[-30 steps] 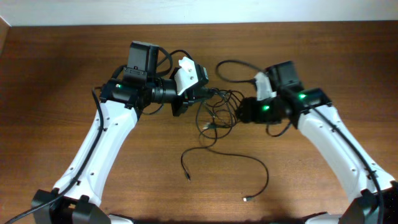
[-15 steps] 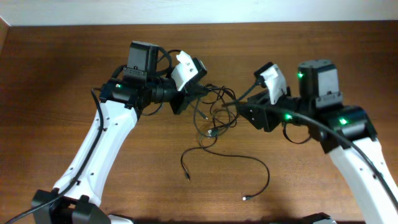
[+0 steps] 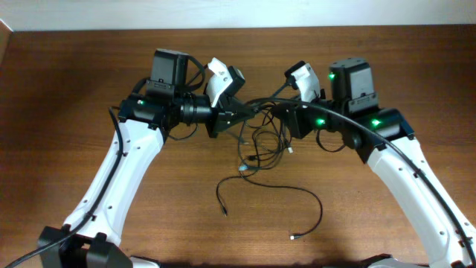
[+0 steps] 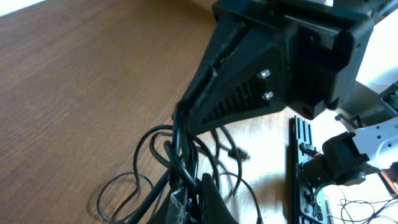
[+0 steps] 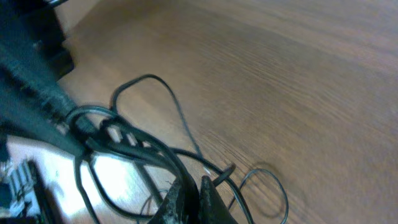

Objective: Untangle cables
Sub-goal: 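Pull the right gripper right, spreading cables between both grippers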

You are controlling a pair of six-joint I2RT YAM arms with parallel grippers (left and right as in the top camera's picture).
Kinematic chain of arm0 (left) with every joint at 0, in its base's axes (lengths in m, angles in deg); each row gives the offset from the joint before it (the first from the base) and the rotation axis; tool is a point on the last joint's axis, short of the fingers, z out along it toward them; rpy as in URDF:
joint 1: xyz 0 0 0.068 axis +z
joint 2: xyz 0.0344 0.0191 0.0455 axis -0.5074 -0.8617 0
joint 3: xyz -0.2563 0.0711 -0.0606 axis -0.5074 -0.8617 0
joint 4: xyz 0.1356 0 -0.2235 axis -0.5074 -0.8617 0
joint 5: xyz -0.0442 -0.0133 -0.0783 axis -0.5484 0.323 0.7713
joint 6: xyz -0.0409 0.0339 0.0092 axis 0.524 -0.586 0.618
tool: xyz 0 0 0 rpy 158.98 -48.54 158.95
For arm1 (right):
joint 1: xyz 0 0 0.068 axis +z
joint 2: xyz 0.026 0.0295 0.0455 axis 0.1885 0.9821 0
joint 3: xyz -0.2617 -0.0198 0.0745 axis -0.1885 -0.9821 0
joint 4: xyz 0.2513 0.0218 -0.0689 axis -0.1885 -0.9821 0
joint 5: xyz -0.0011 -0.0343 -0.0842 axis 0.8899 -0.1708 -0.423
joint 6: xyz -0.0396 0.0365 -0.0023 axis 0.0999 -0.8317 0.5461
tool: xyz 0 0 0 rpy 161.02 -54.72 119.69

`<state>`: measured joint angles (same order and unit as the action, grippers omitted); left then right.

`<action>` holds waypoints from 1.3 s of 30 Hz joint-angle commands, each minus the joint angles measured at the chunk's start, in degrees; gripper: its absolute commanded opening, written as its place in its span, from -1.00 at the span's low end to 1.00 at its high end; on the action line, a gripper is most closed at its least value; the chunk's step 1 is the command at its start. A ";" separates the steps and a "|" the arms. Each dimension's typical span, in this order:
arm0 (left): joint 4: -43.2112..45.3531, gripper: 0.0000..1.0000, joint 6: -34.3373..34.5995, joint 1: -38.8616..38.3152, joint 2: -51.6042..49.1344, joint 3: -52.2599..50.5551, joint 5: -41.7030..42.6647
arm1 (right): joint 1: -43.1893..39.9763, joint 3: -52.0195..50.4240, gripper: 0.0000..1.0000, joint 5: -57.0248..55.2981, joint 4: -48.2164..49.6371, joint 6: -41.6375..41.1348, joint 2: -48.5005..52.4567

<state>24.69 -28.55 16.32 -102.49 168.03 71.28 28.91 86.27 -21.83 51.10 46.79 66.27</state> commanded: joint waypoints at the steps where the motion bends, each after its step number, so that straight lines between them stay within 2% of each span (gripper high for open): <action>1: -2.10 -0.88 0.24 0.81 1.16 1.01 1.97 | -1.64 0.17 -0.92 -20.72 0.42 -14.53 0.28; 4: -2.89 -0.95 0.24 1.70 1.16 1.01 -5.44 | -1.60 0.17 -0.92 -14.56 0.70 -14.47 -1.25; 7: -2.60 -1.00 0.24 1.70 1.16 1.01 -12.66 | -1.62 0.17 -0.92 3.65 0.72 -9.07 -4.09; 11: -1.55 -1.00 0.28 1.68 1.16 1.01 -12.92 | -1.60 0.17 -0.92 14.51 0.76 -7.26 -8.35; 13: -1.11 -1.00 0.28 1.68 1.16 1.01 -10.69 | -1.60 0.17 -0.92 15.02 0.50 -7.37 -9.99; 15: -0.48 -0.99 0.26 1.70 1.16 1.01 -5.07 | -1.60 0.17 -0.92 12.92 0.44 -7.93 -10.19; 16: -0.24 -0.69 0.26 1.70 1.16 1.01 -2.36 | -1.60 0.17 -0.92 11.98 0.24 -8.46 -10.14; 17: 0.00 -0.23 0.28 1.70 1.16 1.01 0.35 | -1.55 0.15 -0.91 10.49 -0.11 -9.75 -10.05; 18: 0.13 0.50 0.28 1.70 1.16 1.01 2.05 | -1.55 0.15 -0.92 9.22 -0.37 -10.84 -9.99; 19: 0.15 0.98 0.26 1.70 1.18 1.01 2.58 | -1.55 0.15 -0.92 7.98 -0.59 -12.09 -9.97; 21: 0.39 0.98 1.64 1.70 1.29 1.09 2.58 | -1.55 0.15 -0.92 6.32 -1.07 -14.56 -9.97; 24: 2.95 0.98 11.72 1.73 2.40 1.25 -1.22 | -1.55 0.15 -0.91 5.62 -1.88 -17.11 -9.97; 26: 3.39 0.98 22.88 1.73 5.14 1.44 -19.15 | -1.55 0.15 -0.91 4.33 -3.26 -20.59 -9.92; 28: 3.41 0.98 28.55 1.70 7.23 1.44 -29.31 | -1.55 0.15 -0.92 4.35 -3.89 -20.55 -9.92; 32: 4.90 0.98 29.38 1.70 8.70 1.40 -30.69 | -1.55 0.15 -0.92 5.33 -4.50 -20.55 -9.92; 34: 4.90 1.00 29.35 1.46 8.55 1.38 -28.37 | -1.55 0.15 -0.92 5.99 -4.52 -20.55 -9.92; 36: 4.90 0.53 28.22 1.42 8.15 1.33 -22.73 | -1.55 0.15 -0.92 6.54 -4.52 -20.52 -9.92; 37: 4.85 0.30 25.05 1.40 7.72 1.09 -20.15 | -1.55 0.15 -0.92 6.88 -4.50 -20.52 -9.92; 39: 4.68 0.04 19.21 0.83 6.45 0.55 -19.69 | -1.55 0.15 -0.92 7.52 -4.50 -20.52 -9.92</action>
<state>29.46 -2.24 17.85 -94.40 168.75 47.26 27.07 86.21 -16.43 46.40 26.77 56.44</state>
